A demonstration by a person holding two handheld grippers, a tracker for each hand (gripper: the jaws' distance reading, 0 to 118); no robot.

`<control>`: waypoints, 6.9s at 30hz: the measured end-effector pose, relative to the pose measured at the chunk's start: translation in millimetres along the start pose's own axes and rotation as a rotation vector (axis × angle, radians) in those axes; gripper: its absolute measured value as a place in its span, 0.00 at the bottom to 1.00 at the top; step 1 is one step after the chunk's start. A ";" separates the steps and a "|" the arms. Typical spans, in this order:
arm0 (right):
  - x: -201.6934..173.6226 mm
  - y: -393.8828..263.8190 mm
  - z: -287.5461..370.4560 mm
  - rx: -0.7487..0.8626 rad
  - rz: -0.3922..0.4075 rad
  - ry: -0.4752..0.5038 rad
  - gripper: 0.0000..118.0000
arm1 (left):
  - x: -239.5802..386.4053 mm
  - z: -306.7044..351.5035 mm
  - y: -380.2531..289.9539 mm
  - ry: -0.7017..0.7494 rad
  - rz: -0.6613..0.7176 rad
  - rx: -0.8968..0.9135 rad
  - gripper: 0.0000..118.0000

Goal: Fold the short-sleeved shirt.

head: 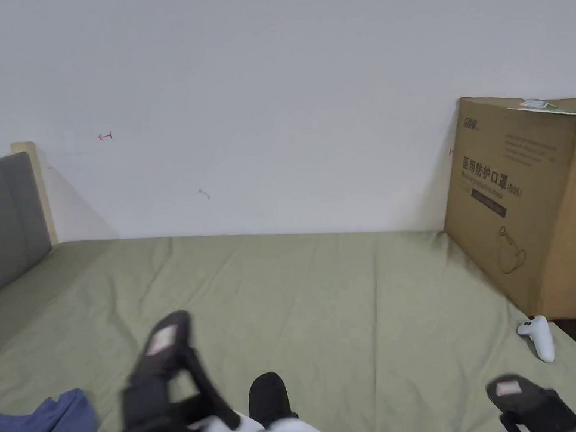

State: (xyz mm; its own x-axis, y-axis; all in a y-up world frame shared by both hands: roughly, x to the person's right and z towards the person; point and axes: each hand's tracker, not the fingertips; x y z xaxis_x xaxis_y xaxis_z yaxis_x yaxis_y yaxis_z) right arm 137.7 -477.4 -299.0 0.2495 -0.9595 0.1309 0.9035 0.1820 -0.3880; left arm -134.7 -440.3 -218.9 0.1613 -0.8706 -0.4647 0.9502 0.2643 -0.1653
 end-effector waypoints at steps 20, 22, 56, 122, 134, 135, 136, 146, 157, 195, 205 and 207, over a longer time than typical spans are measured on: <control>-71.3 -76.1 29.8 0.404 1.455 0.149 1.00 | -54.6 0.3 -61.5 -0.189 1.267 -0.260 1.00; -70.0 -83.3 29.6 0.374 1.423 0.137 1.00 | -55.2 4.2 -59.7 -0.173 1.245 -0.241 1.00; -67.4 -62.4 22.6 0.329 1.345 0.039 1.00 | -49.8 -3.3 -51.6 -0.219 1.281 -0.286 1.00; -43.9 -156.8 -99.8 -0.547 1.320 -0.041 0.00 | 106.0 -98.1 -412.0 -0.757 1.107 -1.392 0.98; -54.3 -147.7 -72.6 -0.526 1.306 0.020 0.00 | -29.3 -89.1 -409.1 -0.444 1.286 -1.226 0.01; -56.4 -143.4 -66.8 -0.500 1.298 0.030 0.00 | -50.3 -92.7 -402.0 -0.387 1.265 -1.177 0.01; -57.4 -139.4 -59.9 -0.450 1.288 0.044 0.00 | -74.8 -96.6 -376.7 -0.348 1.225 -1.106 0.01; -66.6 -98.0 -25.4 -0.317 1.228 0.089 0.00 | -205.9 -171.7 -175.8 -0.437 1.154 -0.458 0.01; -64.2 -27.3 4.4 -0.140 1.208 0.019 0.00 | -99.4 -217.3 -18.0 -0.998 1.252 -0.402 0.01; -68.3 -43.5 20.8 0.197 1.211 0.060 0.00 | -66.1 15.9 -87.4 -0.174 1.305 -0.357 0.00; -76.0 -42.6 15.8 0.121 1.269 0.061 0.00 | -89.6 -51.7 -124.6 -0.334 1.459 -0.535 0.00; -73.7 -40.8 10.9 0.085 1.295 0.046 0.00 | -75.8 -112.3 -148.9 -0.608 1.421 -0.781 0.00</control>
State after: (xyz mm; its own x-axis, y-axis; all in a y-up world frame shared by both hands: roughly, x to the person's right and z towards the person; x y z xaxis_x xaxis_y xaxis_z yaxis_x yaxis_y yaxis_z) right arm 86.3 -411.8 -282.9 0.9419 -0.0834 -0.3254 0.0359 0.9882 -0.1491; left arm -318.3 -367.0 -256.7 0.9344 0.2306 -0.2716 -0.3250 0.8641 -0.3844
